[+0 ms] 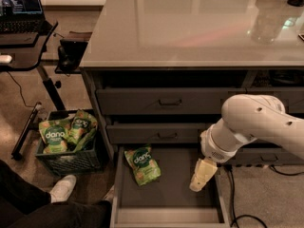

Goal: Pick green rice chip bag from bottom drawer and place on counter

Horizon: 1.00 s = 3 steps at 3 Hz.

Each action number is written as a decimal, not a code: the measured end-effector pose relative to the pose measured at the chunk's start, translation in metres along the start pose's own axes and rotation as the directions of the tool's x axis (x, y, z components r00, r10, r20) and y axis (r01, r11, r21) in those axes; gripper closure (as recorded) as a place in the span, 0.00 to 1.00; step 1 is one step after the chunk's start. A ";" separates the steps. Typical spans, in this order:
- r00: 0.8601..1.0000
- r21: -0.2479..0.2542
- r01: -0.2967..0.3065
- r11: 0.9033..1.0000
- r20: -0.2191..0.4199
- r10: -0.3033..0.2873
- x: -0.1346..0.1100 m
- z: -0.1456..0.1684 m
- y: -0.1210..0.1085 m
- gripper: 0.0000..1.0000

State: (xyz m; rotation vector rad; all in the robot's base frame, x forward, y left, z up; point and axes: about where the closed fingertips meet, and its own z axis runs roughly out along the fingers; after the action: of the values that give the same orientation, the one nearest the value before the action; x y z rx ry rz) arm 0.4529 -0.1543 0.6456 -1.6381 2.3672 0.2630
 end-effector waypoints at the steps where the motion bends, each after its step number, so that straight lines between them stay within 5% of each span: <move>1: 0.999 -0.007 -0.032 0.999 0.029 0.032 0.005 0.026 0.002 0.00; 3: 0.979 -0.017 -0.122 0.992 0.166 0.123 0.026 0.123 -0.027 0.00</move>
Offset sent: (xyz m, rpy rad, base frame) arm 0.0268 0.0023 -0.1466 0.1713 -0.0073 -0.1462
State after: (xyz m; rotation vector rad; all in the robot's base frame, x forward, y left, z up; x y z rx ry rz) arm 0.4817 -0.1514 0.5200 -1.4153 2.3442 0.4141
